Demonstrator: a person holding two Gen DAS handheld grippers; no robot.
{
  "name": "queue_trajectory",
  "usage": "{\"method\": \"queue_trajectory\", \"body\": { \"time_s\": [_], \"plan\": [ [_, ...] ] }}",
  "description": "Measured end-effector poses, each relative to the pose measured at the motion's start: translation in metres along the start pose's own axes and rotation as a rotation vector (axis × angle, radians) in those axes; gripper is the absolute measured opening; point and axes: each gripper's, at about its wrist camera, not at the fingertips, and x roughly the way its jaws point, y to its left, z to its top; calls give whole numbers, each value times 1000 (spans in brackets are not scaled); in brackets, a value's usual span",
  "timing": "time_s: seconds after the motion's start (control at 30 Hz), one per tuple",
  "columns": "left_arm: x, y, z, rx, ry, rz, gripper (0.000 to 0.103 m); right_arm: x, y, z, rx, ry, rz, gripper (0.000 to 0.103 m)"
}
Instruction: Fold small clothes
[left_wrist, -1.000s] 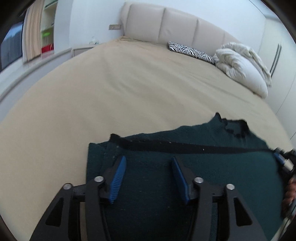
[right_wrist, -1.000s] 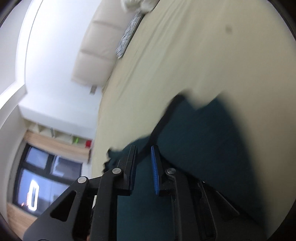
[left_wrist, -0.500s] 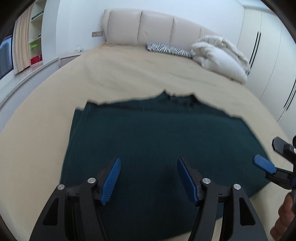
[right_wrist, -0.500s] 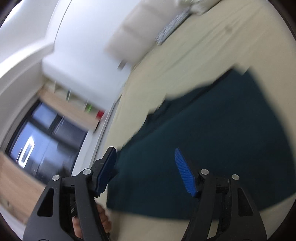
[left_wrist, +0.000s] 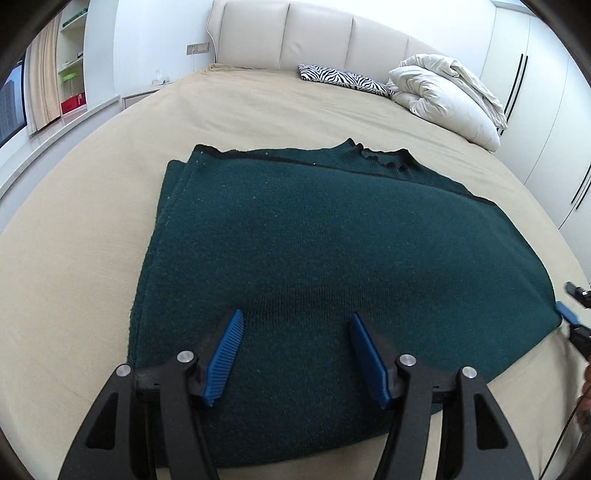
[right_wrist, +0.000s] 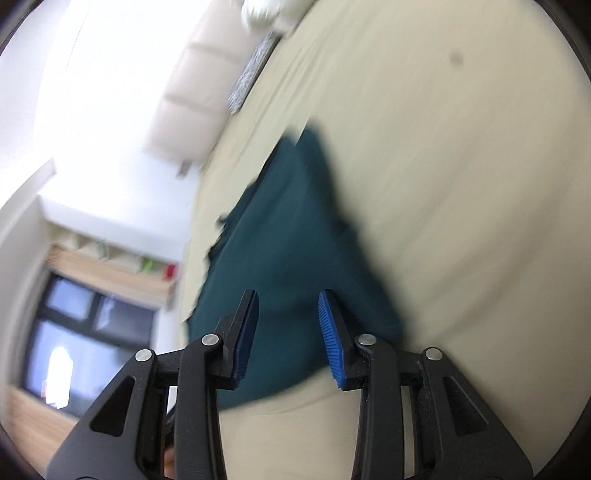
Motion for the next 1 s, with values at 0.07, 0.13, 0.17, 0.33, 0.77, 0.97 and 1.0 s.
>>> {"method": "queue_trajectory", "body": {
  "time_s": [0.07, 0.13, 0.17, 0.33, 0.77, 0.97, 1.0],
  "plan": [
    [1, -2, -1, 10, 0, 6, 66, -14, 9, 7, -17, -42, -33, 44],
    [0, -4, -2, 18, -2, 12, 67, -18, 29, 9, -85, -62, -13, 46],
    [0, -4, -2, 19, -2, 13, 67, -15, 47, 4, -133, -59, 5, 48],
    [1, -3, -2, 19, -3, 12, 67, 42, 125, -29, -270, 47, 135, 57],
    [3, -8, -2, 44, -3, 40, 69, 144, 96, -47, -184, 193, 105, 41],
    [3, -8, -1, 47, -2, 44, 70, 85, 66, -21, -161, 3, -55, 44],
    [2, -8, -1, 45, -2, 42, 70, 73, 71, -25, -204, -38, -107, 49]
  ]
}}
